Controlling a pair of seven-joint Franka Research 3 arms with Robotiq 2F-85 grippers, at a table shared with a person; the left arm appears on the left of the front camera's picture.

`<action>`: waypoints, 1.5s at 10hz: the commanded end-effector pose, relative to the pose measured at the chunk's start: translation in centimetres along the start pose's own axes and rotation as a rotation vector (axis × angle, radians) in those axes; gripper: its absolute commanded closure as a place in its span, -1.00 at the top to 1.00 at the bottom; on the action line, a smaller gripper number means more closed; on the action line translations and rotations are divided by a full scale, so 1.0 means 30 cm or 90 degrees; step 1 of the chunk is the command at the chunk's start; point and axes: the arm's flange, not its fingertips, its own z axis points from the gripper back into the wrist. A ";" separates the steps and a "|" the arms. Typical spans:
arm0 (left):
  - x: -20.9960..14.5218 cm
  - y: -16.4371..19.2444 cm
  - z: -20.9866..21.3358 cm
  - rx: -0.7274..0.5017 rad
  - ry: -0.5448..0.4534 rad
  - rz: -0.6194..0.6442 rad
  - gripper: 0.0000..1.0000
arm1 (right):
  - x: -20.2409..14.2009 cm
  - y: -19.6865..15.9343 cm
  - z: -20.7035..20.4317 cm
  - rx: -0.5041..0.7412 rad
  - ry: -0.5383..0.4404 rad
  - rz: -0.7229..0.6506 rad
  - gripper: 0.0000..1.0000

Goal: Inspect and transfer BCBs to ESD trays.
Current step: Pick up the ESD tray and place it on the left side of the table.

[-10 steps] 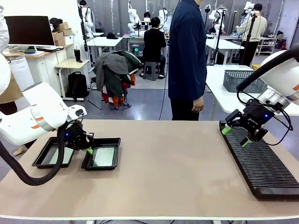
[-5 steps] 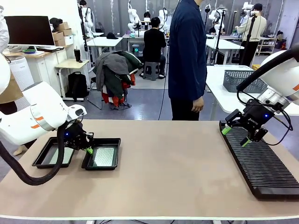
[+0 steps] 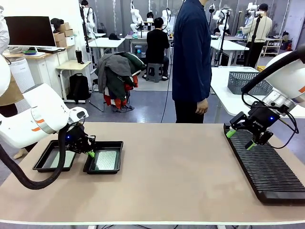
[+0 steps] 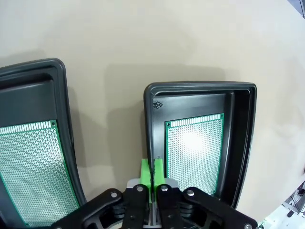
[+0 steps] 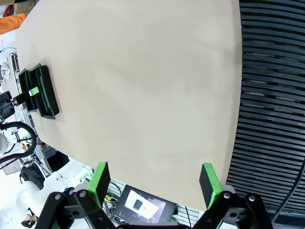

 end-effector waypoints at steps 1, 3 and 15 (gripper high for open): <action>0.000 0.000 0.000 0.000 0.000 0.000 -0.93 | 0.000 0.005 -0.002 -0.002 -0.012 -0.010 1.00; 0.002 -0.008 0.006 0.004 -0.005 0.006 -0.57 | 0.000 0.005 -0.002 -0.002 -0.012 -0.010 1.00; -0.029 -0.263 0.359 0.242 0.009 -0.052 1.00 | 0.000 0.005 -0.002 -0.002 -0.012 -0.010 1.00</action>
